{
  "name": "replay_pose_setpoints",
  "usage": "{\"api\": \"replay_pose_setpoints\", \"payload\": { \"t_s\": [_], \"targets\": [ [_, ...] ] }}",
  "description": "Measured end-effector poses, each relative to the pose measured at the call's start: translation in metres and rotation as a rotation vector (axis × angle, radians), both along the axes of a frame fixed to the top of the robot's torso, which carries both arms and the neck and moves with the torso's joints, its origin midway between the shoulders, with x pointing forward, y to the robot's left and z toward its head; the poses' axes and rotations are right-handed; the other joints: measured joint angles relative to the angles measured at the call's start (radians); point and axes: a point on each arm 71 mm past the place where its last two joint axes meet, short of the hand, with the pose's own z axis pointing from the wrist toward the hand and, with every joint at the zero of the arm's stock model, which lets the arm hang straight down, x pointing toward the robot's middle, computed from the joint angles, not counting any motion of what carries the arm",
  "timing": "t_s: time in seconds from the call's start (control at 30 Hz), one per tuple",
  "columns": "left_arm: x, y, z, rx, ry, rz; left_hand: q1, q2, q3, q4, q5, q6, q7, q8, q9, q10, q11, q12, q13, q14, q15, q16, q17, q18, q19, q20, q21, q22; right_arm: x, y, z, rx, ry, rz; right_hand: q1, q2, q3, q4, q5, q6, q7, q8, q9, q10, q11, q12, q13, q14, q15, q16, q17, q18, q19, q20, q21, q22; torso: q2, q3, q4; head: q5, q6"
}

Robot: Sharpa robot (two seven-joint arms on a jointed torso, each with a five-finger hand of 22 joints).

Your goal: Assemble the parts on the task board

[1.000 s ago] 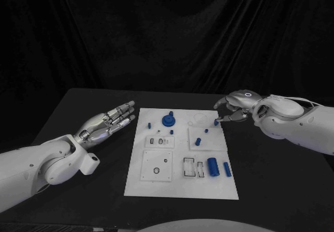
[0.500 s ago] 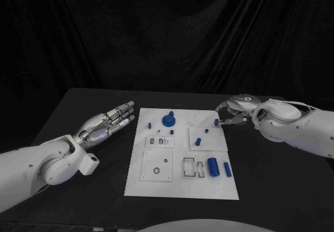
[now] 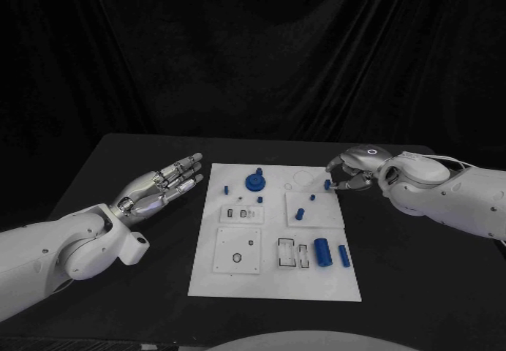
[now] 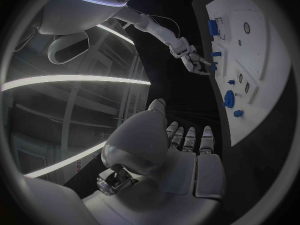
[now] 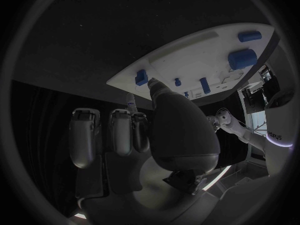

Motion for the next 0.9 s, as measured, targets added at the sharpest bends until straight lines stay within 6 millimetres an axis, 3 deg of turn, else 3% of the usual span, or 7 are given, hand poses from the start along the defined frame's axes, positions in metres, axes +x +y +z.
{"api": "replay_pose_setpoints", "payload": {
  "t_s": [0.07,0.57,0.9],
  "targets": [
    [0.000,0.000,0.000,0.000,0.000,0.000,0.000,0.000,0.000,0.000,0.000,0.000,0.000,0.000,0.000,0.000,0.000,0.000,0.000,0.000,0.000,0.000,0.000,0.000,0.000,0.000,0.000,0.000,0.000,0.000,-0.002,-0.001,0.002,-0.003,0.000,0.000,0.000,0.000,-0.001,0.004,0.003,0.002,0.004,0.000,0.006,0.000,0.000,0.000,0.000,0.000,0.000,0.000,0.000,0.000,0.000,0.000,0.000,0.0000,0.0002,-0.001,0.000],
    [0.000,0.000,0.000,0.000,0.003,-0.003,0.008,0.000,0.000,0.000,0.000,0.004,0.004,0.000,0.000,0.000,0.000,0.000,0.000,0.000,0.000,0.000,-0.001,0.000,0.000,0.000,0.000,0.000,0.001,0.001,-0.015,-0.010,0.020,-0.022,0.000,0.000,-0.003,-0.003,-0.040,0.023,0.005,0.030,0.026,0.000,0.006,0.000,0.000,-0.001,0.007,0.000,0.000,0.000,0.000,0.000,0.000,0.000,0.001,-0.0010,0.0002,0.001,-0.002],
    [0.000,0.000,-0.001,0.000,0.007,-0.008,0.008,0.000,0.003,-0.003,0.000,0.004,0.004,0.000,0.001,-0.004,0.004,0.000,0.000,0.000,0.000,0.000,-0.001,0.000,0.004,0.004,0.000,0.000,0.003,0.005,-0.019,-0.010,0.022,-0.024,0.019,0.004,-0.006,-0.017,-0.019,0.029,0.011,0.057,0.048,0.000,0.006,0.000,0.000,-0.001,0.007,0.000,0.000,0.000,-0.004,0.004,-0.004,0.000,0.002,-0.0010,0.0002,0.001,-0.007]
  ]
}}
